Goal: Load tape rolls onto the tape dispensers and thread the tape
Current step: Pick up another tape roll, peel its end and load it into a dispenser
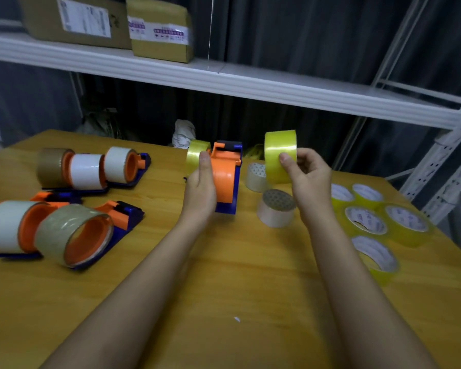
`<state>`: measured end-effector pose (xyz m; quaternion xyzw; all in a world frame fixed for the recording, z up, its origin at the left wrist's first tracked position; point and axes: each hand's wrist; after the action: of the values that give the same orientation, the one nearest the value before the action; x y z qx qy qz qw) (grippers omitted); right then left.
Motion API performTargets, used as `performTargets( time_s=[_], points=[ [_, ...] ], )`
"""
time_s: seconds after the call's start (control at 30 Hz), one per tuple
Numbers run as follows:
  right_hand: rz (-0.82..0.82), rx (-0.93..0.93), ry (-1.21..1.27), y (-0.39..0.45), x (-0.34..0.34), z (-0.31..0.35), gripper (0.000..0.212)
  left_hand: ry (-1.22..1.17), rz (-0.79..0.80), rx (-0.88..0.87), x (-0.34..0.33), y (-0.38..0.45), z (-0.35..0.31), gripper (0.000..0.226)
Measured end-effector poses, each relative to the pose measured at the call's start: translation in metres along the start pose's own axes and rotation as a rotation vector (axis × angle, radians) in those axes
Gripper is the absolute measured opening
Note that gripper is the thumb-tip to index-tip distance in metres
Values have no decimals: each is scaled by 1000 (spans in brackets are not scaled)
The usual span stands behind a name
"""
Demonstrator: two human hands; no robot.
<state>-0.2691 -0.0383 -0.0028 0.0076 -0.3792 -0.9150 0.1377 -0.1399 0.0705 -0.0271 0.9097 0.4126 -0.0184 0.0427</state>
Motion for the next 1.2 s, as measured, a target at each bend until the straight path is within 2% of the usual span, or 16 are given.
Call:
performTargets(
  time_s=[0.13, 0.23, 0.3, 0.43, 0.47, 0.57, 0.67, 0.83, 0.97, 1.1, 1.2],
  points=[
    [116, -127, 220, -38, -32, -3, 5, 2, -32, -16, 9, -3, 2, 49],
    [123, -189, 241, -57, -53, -8, 19, -4, -63, 15, 20, -4, 6, 52],
    [150, -211, 311, -65, -61, -6, 18, -11, -45, 29, 27, -8, 9, 51],
    [140, -185, 461, -78, -70, -8, 43, -71, 22, 50, 35, -11, 11, 45],
    [119, -162, 450, -81, -72, -9, 47, -76, 31, 48, 37, -10, 12, 45],
    [49, -34, 254, -90, -78, -13, 35, -90, 43, 60, 40, -8, 19, 48],
    [0, 97, 130, -95, -79, -18, 34, -83, 15, 33, 38, -10, 28, 48],
    [61, 200, 38, -96, -77, -25, 55, -108, 23, 77, 38, -8, 36, 47],
    [144, 131, 120, -93, -78, -26, 69, -110, 32, 83, 39, -10, 35, 47],
    [159, 45, 191, -95, -79, -20, 54, -3, 4, -19, 36, -18, 36, 53],
    [121, -25, 221, -97, -81, -19, 41, 76, -7, -148, 35, -24, 43, 69]
  ],
)
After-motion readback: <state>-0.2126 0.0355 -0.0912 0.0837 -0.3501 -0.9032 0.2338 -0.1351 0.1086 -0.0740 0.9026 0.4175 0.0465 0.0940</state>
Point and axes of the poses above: each hand's wrist, its own y-axis towards the middle knuckle, its own x-axis out of the back of the hand, z = x × y, and after that the axes turned 12 degrees about x, right-handed
